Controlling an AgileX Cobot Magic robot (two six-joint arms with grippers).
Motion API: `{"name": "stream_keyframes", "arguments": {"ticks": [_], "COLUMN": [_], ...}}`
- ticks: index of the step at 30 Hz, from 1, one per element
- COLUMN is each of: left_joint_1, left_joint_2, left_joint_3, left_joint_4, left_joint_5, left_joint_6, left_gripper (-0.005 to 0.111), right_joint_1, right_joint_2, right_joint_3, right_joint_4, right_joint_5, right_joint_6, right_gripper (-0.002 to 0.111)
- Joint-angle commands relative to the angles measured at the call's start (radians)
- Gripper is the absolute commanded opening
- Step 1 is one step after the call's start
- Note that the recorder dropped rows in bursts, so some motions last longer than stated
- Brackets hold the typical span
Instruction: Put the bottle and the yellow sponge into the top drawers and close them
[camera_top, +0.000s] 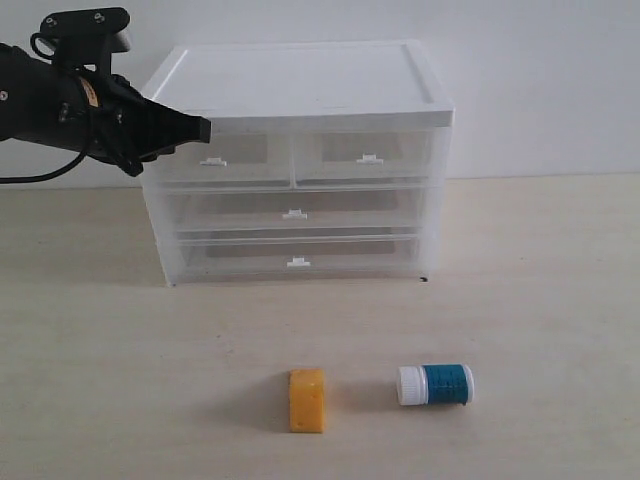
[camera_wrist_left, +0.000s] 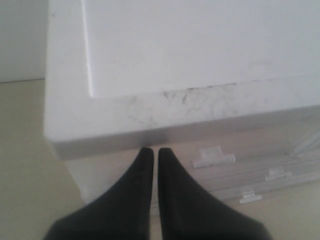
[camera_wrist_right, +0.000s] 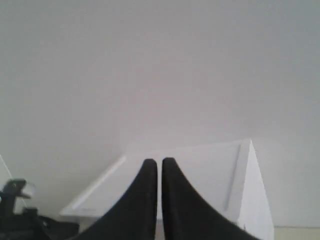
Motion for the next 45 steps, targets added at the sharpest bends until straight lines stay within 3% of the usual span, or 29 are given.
{"name": "stream_keyframes", "arguments": {"ticks": [1, 5, 11, 13, 15, 17, 23, 31, 34, 39, 42, 45], "left_joint_1": [0.003, 0.003, 0.003, 0.003, 0.003, 0.003, 0.003, 0.003, 0.003, 0.003, 0.003, 0.003], "left_joint_2": [0.020, 0.020, 0.020, 0.020, 0.020, 0.020, 0.020, 0.020, 0.020, 0.020, 0.020, 0.020], "left_joint_3": [-0.005, -0.005, -0.005, -0.005, -0.005, -0.005, -0.005, -0.005, -0.005, -0.005, -0.005, -0.005], "left_joint_4": [-0.003, -0.003, -0.003, 0.006, 0.006, 0.006, 0.006, 0.006, 0.006, 0.006, 0.006, 0.006], "left_joint_5": [-0.043, -0.041, -0.039, -0.046, -0.055, -0.057, -0.057, -0.062, -0.067, -0.074, -0.079, -0.079], "left_joint_6": [-0.009, -0.009, 0.005, 0.005, 0.005, 0.005, 0.005, 0.005, 0.005, 0.005, 0.005, 0.005], "left_gripper": [0.004, 0.004, 0.004, 0.004, 0.004, 0.004, 0.004, 0.004, 0.004, 0.004, 0.004, 0.004], "right_joint_1": [0.042, 0.042, 0.063, 0.131, 0.209, 0.301, 0.424, 0.424, 0.420, 0.420, 0.392, 0.327], "right_joint_2": [0.163, 0.333, 0.389, 0.394, 0.416, 0.462, 0.613, 0.811, 0.839, 0.841, 0.818, 0.776], "right_joint_3": [-0.131, -0.314, -0.495, -0.502, -0.500, -0.487, -0.479, -0.416, -0.416, -0.423, -0.439, -0.423], "right_joint_4": [-0.115, -0.167, -0.762, -1.039, -1.117, -1.223, -1.284, -1.356, -1.356, -1.356, -1.322, -1.172], "right_joint_5": [0.165, 0.397, 0.672, 0.786, 0.823, 0.885, 1.022, 1.035, 1.030, 1.022, 1.042, 0.823], "right_joint_6": [-0.139, -0.337, -0.295, -0.293, -0.302, -0.320, -0.286, -0.248, -0.216, 0.119, 0.613, 0.960], "right_gripper": [0.000, 0.000, 0.000, 0.000, 0.002, 0.013, 0.020, 0.020, 0.012, 0.011, 0.011, 0.011]}}
